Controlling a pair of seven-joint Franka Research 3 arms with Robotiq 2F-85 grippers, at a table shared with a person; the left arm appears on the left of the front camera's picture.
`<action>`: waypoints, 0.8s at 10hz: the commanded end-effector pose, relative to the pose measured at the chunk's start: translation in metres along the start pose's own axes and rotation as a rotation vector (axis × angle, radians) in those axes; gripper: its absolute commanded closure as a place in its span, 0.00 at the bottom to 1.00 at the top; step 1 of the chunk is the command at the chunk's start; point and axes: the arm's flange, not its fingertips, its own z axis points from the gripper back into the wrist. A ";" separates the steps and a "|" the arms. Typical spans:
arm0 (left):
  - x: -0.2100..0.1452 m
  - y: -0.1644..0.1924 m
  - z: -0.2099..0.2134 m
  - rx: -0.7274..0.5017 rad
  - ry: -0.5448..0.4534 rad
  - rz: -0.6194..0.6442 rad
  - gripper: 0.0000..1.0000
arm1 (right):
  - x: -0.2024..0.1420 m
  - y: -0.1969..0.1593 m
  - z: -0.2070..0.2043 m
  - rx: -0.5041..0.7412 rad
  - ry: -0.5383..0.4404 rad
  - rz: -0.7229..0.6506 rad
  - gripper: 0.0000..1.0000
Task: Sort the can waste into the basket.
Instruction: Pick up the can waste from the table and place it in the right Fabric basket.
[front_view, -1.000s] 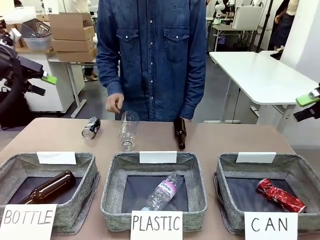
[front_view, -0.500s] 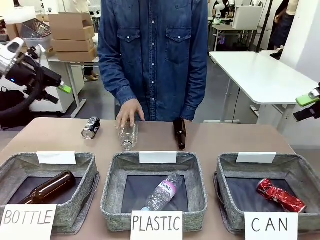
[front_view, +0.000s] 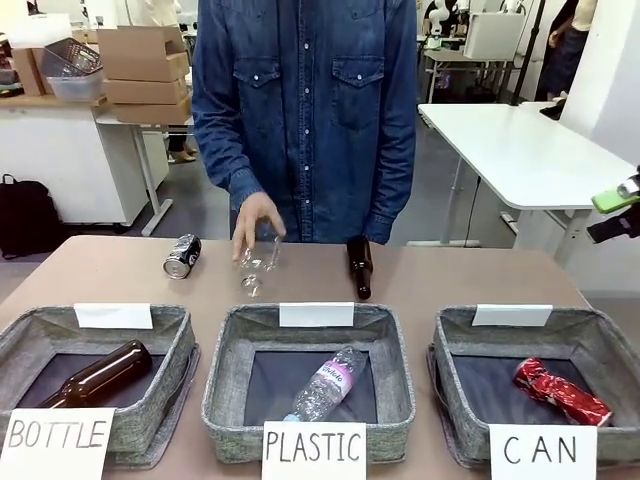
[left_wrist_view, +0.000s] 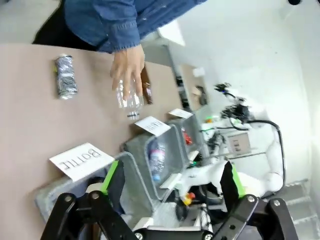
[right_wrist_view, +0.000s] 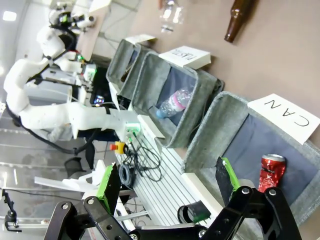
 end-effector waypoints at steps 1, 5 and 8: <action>0.009 0.021 -0.013 -0.106 0.026 0.014 0.00 | -0.002 0.000 0.002 -0.004 0.010 0.025 0.00; 0.025 0.017 -0.047 -0.012 0.104 0.033 0.00 | -0.002 0.000 0.002 -0.004 0.010 0.025 0.00; 0.037 0.019 -0.068 0.093 0.092 0.088 0.00 | -0.002 0.000 0.002 -0.004 0.010 0.025 0.00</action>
